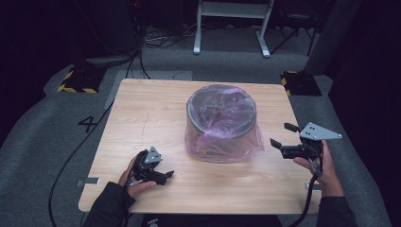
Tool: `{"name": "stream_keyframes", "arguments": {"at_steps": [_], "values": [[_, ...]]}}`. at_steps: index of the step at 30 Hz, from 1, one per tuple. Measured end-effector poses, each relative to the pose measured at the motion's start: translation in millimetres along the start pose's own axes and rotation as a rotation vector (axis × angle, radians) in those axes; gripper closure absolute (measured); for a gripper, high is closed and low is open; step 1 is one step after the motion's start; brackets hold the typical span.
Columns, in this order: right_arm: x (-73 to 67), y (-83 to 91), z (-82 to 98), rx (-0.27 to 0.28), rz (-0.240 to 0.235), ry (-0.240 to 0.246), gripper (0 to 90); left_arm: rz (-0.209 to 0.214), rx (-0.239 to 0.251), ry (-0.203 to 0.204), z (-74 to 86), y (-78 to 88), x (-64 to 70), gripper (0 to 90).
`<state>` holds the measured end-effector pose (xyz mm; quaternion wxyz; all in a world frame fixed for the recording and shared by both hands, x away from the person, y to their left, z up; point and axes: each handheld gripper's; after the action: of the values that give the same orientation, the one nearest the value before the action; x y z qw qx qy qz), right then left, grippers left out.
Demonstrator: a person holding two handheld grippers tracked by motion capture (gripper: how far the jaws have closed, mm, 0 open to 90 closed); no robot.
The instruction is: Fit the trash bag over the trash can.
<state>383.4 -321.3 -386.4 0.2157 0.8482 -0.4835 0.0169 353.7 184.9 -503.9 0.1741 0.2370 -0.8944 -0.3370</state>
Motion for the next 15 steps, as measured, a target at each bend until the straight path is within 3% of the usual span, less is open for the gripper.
{"name": "stream_keyframes", "arguments": {"at_steps": [15], "values": [[-1.2, -6.2, -39.1, 0.039, -0.016, 0.035, 17.5, 0.000, 0.000, -0.001, 0.0, 0.0, 0.0, 14.8]]}}
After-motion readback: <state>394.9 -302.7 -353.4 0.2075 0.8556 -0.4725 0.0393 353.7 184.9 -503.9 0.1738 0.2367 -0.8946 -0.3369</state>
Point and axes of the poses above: each handheld gripper's, and its own axes: y roughly backward along the jaws, z roughly out of its underside, x roughly to its right, and after that the axes turned 12 degrees about z, right-handed
